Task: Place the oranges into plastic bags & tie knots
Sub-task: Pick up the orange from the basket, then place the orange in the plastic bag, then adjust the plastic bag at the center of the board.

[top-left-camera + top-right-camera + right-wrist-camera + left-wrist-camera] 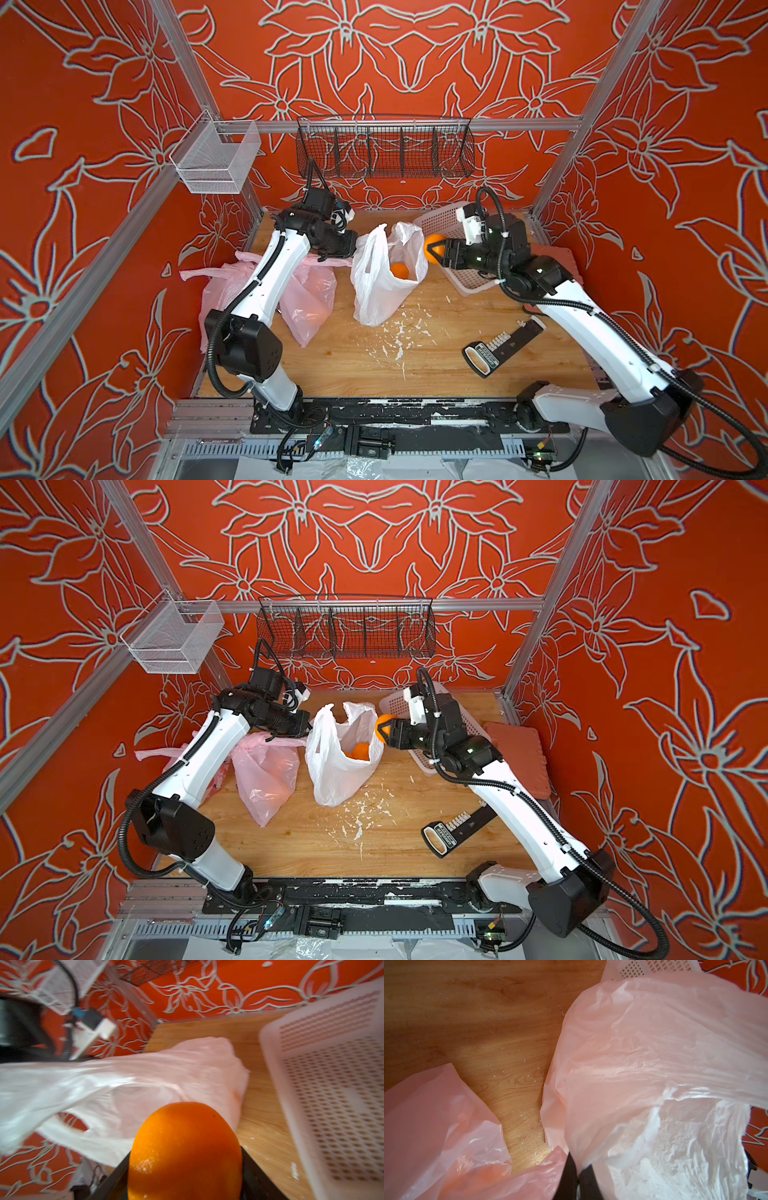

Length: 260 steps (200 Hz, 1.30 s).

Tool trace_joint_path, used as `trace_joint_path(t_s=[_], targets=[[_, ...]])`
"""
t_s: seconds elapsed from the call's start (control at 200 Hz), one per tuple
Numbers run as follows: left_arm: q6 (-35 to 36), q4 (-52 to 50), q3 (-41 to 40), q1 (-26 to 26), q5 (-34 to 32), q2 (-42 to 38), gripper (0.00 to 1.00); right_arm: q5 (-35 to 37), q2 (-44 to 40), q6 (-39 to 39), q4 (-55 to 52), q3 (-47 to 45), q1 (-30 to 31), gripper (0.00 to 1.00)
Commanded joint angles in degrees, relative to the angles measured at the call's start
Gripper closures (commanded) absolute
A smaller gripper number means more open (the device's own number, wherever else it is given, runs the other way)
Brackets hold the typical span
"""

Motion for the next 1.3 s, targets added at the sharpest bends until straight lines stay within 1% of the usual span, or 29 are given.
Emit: trace_joint_path(t_s=[0.0, 0.06, 0.12, 0.145, 0.185, 0.205, 0.26, 0.305, 0.365, 0.5, 0.53, 0.585, 0.666, 0.741, 0.801, 0.841, 0.891, 1.021, 1.176, 1.216, 1.296], targets=[[0.75, -0.67, 0.87, -0.2, 1.27, -0.13, 1.0, -5.59, 3.78, 3.87, 11.71, -0.1, 3.89, 0.55], [0.74, -0.59, 0.82, -0.18, 1.39, -0.17, 1.0, -3.61, 7.01, 3.62, 11.49, 1.82, 5.1, 0.56], [0.66, -0.47, 0.62, -0.18, 1.35, -0.42, 1.0, -1.54, 10.22, 3.27, 10.96, 3.43, 5.7, 0.55], [0.65, -0.43, 0.54, -0.18, 1.25, -0.54, 1.0, -0.41, 11.28, 3.41, 11.09, 3.81, 5.86, 0.5], [0.61, -0.32, 0.31, -0.18, 1.08, -0.82, 1.0, -0.11, 12.46, 3.32, 11.73, 4.21, 5.93, 0.34], [0.56, -0.25, 0.17, -0.18, 1.09, -0.94, 1.0, -0.36, 13.03, 3.3, 11.64, 4.51, 5.96, 0.29], [0.47, -0.23, -0.06, -0.18, 0.93, -1.19, 1.0, -1.52, 12.91, 2.28, 11.99, 4.86, 6.28, 0.19], [0.39, -0.12, -0.18, -0.18, 0.91, -1.26, 1.0, -2.51, 11.43, -0.05, 13.22, 3.91, 6.65, 0.15], [0.3, -0.07, -0.37, -0.19, 0.93, -1.3, 1.0, -2.19, 8.41, -4.99, 13.39, 1.81, 6.78, 0.14], [0.3, 0.25, -0.89, -0.18, 1.18, -1.47, 1.0, 1.4, 2.17, -19.02, 12.04, -2.89, 6.35, 0.12], [0.38, 0.2, -0.92, -0.18, 1.16, -1.49, 1.0, 1.03, 1.45, -21.52, 11.27, -3.06, 6.01, 0.11], [0.43, 0.18, -0.96, -0.18, 1.15, -1.48, 1.0, -2.29, 0.52, -26.97, 8.95, -2.26, 5.52, 0.09], [0.47, 0.06, -1.03, -0.18, 1.09, -1.65, 1.0, -3.11, -0.96, -33.63, 7.51, -2.62, 5.19, 0.07], [0.39, 0.06, -0.99, -0.13, 1.08, -1.65, 1.0, -3.98, -1.98, -37.73, 8.6, -3.95, 4.38, 0.05], [0.39, 0.02, -0.9, -0.18, 1.01, -1.71, 1.0, -5.7, -0.64, -40.45, 7.78, -2.37, 3.82, 0.05], [0.39, -0.1, -0.75, -0.2, 1.08, -1.66, 1.0, -5.43, 0.81, -42.21, 6.97, -0.65, 3.61, 0.04], [0.32, -0.27, -0.55, -0.18, 0.92, -1.58, 1.0, -4.98, 2.6, -43.23, 7.53, 0.87, 3.12, 0.04], [-0.05, -0.22, -0.54, -0.24, 0.84, -1.83, 1.0, -8.04, 7.33, -43.14, 10.4, 4.97, 1.93, 0.04], [-0.47, -0.22, -0.8, -0.18, 0.55, -2.16, 1.0, -6.45, 10.5, -42.16, 13.57, 7.93, 1.71, 0.07], [-0.64, 0.03, -0.97, -0.16, 0.4, -2.27, 1.0, -7.38, 11.07, -41.66, 14.01, 8.58, 1.71, 0.09], [-0.93, 0.4, -1.25, -0.18, 0.64, -2.62, 1.0, -11.6, 12.13, -40.18, 14.53, 9.78, 1.76, 0.12]])
